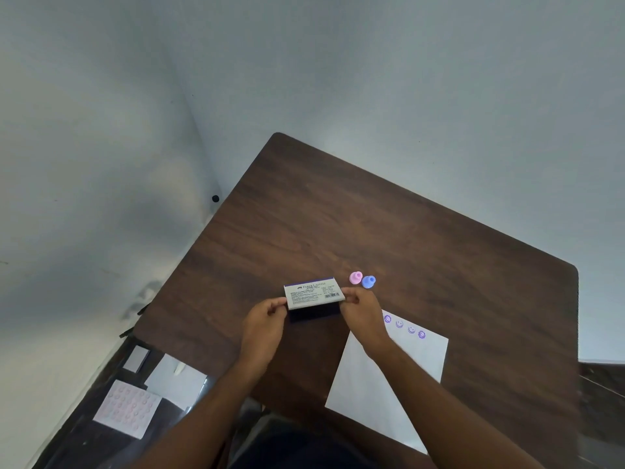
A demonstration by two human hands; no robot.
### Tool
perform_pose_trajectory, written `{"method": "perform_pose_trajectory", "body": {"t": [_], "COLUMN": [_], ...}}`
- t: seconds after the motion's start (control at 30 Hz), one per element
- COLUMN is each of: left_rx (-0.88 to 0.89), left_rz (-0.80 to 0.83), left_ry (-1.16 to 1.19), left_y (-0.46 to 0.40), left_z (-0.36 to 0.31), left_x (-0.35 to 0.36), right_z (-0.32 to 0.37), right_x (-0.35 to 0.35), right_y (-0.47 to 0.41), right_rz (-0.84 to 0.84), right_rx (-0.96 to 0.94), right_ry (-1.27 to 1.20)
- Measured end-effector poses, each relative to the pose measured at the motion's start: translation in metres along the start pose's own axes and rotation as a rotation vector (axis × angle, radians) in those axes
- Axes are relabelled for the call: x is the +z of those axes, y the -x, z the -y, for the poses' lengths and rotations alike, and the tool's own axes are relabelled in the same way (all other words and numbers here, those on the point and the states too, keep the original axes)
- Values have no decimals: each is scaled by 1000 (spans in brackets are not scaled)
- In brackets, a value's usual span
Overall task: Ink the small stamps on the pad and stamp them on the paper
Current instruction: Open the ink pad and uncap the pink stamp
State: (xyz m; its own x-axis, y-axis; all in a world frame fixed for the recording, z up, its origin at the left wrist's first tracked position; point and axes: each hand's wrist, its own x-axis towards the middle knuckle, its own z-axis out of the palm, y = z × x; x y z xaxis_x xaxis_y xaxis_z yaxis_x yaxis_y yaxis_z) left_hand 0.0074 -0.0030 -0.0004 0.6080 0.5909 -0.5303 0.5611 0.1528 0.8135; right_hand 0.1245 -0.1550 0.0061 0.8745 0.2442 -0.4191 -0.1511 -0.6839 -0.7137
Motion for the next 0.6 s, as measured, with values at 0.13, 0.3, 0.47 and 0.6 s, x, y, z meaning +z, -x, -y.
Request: {"method": "perform_pose_trajectory", "body": {"t": [0.13,0.3,0.47,0.6], "left_rx": [-3,5,-5,-48], "left_rz": [-21,-18,13,37], "left_ry": [87,80,36,68], "left_y": [-11,-23,-35,-46], "left_z": [-10,-19,-27,-31], "left_x": [-1,-4,-7,-5], "right_z": [10,20,31,37], "right_x": [-3,-5,0,7], "right_y": [-8,-23,-39,-50], "right_rz": [-8,-1,31,43], "right_rx": [39,40,69,70], "right_ry": [-37,-34,-57,-33]}}
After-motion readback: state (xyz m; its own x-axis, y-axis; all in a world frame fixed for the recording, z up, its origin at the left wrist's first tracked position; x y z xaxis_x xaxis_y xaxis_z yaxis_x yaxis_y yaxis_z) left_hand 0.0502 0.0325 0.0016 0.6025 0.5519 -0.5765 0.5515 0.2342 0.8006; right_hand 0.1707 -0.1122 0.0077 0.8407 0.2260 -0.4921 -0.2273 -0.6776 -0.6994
